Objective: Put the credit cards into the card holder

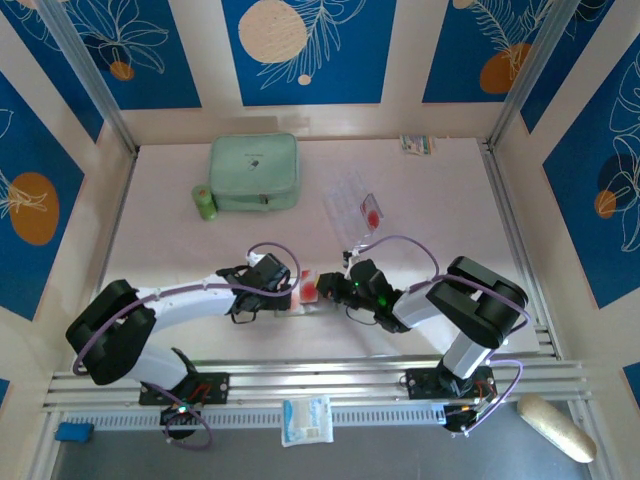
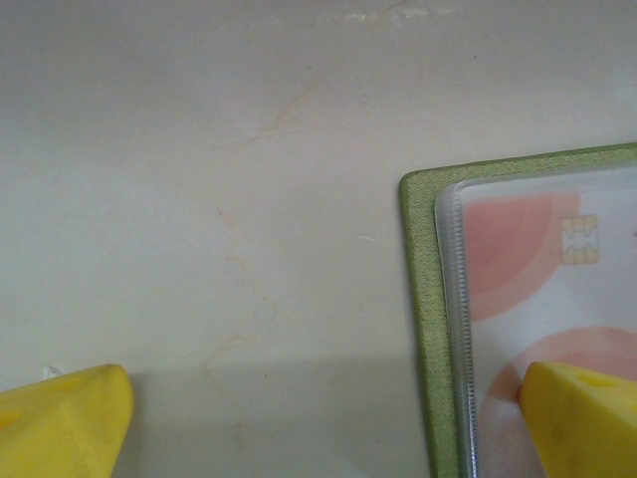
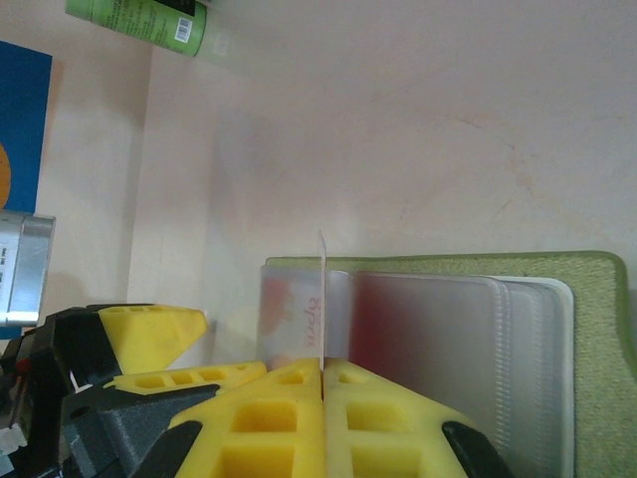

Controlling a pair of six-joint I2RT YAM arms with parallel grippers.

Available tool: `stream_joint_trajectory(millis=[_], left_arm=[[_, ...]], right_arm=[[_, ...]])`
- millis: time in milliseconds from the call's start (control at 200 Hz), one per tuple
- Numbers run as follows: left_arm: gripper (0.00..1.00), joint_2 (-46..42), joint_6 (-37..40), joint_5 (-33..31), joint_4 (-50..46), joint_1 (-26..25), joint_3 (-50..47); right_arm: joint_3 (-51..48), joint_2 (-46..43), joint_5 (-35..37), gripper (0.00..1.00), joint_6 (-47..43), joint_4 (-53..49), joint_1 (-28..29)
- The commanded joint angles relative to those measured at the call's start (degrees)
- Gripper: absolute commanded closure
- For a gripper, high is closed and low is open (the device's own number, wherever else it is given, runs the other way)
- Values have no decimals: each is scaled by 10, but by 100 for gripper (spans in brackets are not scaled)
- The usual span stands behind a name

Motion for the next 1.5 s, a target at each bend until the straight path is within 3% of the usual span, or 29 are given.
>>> stream_joint_trajectory(millis=[0, 1495], left_arm=[[0, 2, -5, -9, -18, -4, -15], [0, -3, -4, -11, -23, -5, -9]], right_arm=[[-7, 7, -10, 100, 4, 18, 1], [-27, 37, -1, 100, 26, 19, 24]])
